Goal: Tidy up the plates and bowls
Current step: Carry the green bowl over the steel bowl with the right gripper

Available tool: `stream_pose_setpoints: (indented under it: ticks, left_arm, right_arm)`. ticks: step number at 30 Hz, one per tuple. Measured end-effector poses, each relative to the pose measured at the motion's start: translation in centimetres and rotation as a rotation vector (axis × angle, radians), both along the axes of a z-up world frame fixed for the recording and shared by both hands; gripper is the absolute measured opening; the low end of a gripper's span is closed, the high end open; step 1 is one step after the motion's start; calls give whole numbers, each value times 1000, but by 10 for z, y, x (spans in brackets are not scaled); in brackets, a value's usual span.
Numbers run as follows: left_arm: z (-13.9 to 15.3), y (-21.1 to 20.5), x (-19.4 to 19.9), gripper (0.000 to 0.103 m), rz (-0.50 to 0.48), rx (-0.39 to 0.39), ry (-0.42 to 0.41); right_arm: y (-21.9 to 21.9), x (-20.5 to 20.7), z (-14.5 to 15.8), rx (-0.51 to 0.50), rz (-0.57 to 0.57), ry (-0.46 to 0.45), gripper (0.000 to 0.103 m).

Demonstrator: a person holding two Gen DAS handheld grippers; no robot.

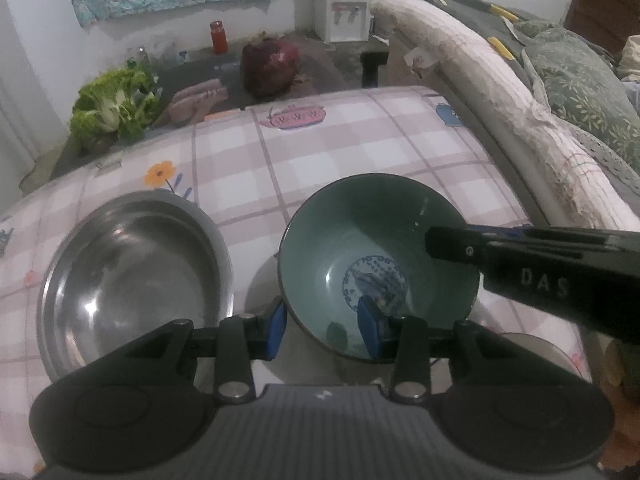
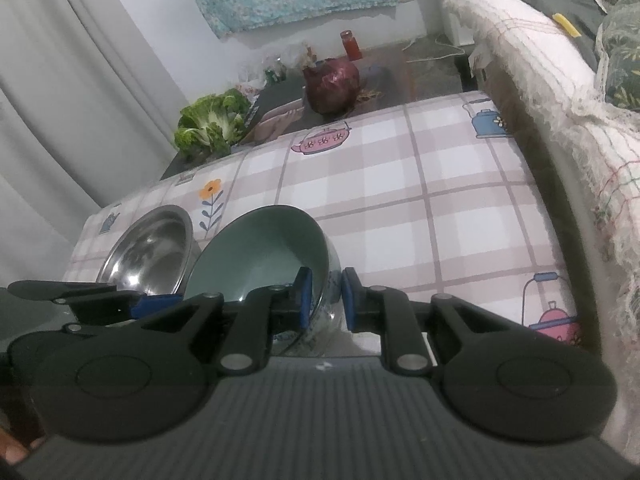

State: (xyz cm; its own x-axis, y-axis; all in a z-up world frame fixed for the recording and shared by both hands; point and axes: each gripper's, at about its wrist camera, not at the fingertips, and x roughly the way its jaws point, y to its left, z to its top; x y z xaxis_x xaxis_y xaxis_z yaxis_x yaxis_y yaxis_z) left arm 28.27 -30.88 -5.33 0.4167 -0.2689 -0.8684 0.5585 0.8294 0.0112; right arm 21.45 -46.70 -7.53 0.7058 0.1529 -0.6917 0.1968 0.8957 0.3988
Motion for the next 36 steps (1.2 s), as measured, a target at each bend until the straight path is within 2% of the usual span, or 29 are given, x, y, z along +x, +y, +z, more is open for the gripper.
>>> stream_pose_setpoints:
  ticks: [6,12,17,36]
  left_arm:
    - [-1,-1,2,39,-17,-10,2]
    - [-12,-2,10,37,2,-16,69]
    - [-16,-2,12,36,14,-20,86]
    - [-16,2,16,36,34,-35,115]
  right_arm:
    - [-5,1,-8,25,-12,22,17]
    - [-10,5,-16,71,-18,36,18]
    - [-9,8,-22,91,-17,50,20]
    - [-1,12,-29,88,-9,66,21]
